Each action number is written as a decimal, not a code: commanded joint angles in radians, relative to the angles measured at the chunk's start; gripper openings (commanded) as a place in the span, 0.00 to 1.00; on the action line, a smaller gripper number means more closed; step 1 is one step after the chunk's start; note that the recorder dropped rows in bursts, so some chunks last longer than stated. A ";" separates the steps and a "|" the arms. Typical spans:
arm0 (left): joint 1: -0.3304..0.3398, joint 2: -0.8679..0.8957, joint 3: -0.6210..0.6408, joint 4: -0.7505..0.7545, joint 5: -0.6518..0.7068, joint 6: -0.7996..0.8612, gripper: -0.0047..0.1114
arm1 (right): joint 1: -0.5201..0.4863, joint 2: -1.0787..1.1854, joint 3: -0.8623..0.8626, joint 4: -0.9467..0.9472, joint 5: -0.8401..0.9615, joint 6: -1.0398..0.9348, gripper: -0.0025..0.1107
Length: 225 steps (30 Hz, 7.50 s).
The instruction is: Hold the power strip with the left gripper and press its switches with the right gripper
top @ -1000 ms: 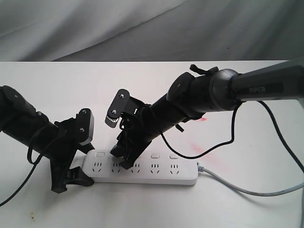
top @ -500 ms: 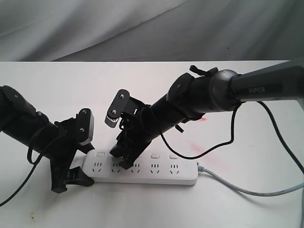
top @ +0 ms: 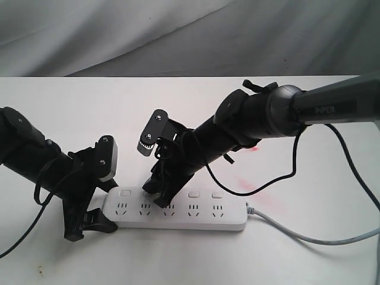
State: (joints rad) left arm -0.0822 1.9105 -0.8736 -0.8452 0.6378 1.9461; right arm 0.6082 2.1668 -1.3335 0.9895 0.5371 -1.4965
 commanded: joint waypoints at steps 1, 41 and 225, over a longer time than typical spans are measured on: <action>0.002 0.000 -0.004 -0.010 -0.009 -0.002 0.56 | -0.002 0.024 0.021 -0.054 -0.029 -0.020 0.38; 0.002 0.000 -0.004 -0.010 -0.009 -0.002 0.56 | -0.058 -0.131 0.111 -0.049 0.012 0.000 0.38; 0.002 0.000 -0.004 -0.010 -0.009 -0.002 0.56 | -0.140 -0.120 0.249 -0.101 0.037 0.007 0.38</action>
State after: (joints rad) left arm -0.0822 1.9105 -0.8736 -0.8467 0.6378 1.9461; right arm 0.4715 2.0240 -1.1189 0.9482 0.5869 -1.4777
